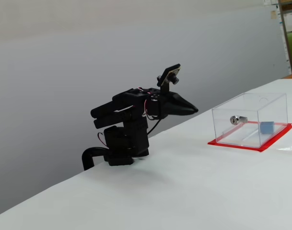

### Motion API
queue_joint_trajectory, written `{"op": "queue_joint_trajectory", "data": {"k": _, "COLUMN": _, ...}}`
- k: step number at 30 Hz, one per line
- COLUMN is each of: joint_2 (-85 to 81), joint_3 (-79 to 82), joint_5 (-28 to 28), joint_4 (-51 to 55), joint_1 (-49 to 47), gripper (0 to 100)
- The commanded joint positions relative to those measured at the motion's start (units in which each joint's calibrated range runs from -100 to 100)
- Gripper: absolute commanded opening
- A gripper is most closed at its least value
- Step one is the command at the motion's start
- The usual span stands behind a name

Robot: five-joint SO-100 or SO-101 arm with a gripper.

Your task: Pick the blue lego brick and place it into the transparent box

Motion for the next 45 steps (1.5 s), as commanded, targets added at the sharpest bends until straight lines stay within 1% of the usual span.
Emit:
{"op": "queue_joint_trajectory", "data": {"k": 1, "joint_2": -1.01, "joint_3": 2.00, "joint_5": 2.18, "joint_4": -0.45, "joint_1": 1.89, "gripper": 2}}
{"op": "queue_joint_trajectory", "data": {"k": 3, "joint_2": -1.01, "joint_3": 3.26, "joint_5": 3.59, "joint_4": -0.45, "joint_1": 2.34, "gripper": 2}}
{"op": "queue_joint_trajectory", "data": {"k": 6, "joint_2": -1.10, "joint_3": 6.16, "joint_5": 3.79, "joint_4": -0.62, "joint_1": 2.71, "gripper": 2}}
{"op": "queue_joint_trajectory", "data": {"k": 11, "joint_2": -1.10, "joint_3": 6.52, "joint_5": 4.06, "joint_4": 1.29, "joint_1": 2.93, "gripper": 2}}
{"op": "queue_joint_trajectory", "data": {"k": 18, "joint_2": -1.18, "joint_3": 6.52, "joint_5": 4.06, "joint_4": 9.56, "joint_1": 3.74, "gripper": 2}}
{"op": "queue_joint_trajectory", "data": {"k": 23, "joint_2": -1.18, "joint_3": 6.52, "joint_5": 4.11, "joint_4": 12.52, "joint_1": 3.96, "gripper": 2}}
{"op": "queue_joint_trajectory", "data": {"k": 31, "joint_2": -1.18, "joint_3": 6.52, "joint_5": 4.11, "joint_4": 24.01, "joint_1": 6.92, "gripper": 2}}
{"op": "queue_joint_trajectory", "data": {"k": 45, "joint_2": -0.93, "joint_3": 6.52, "joint_5": 4.11, "joint_4": 23.92, "joint_1": 6.85, "gripper": 2}}
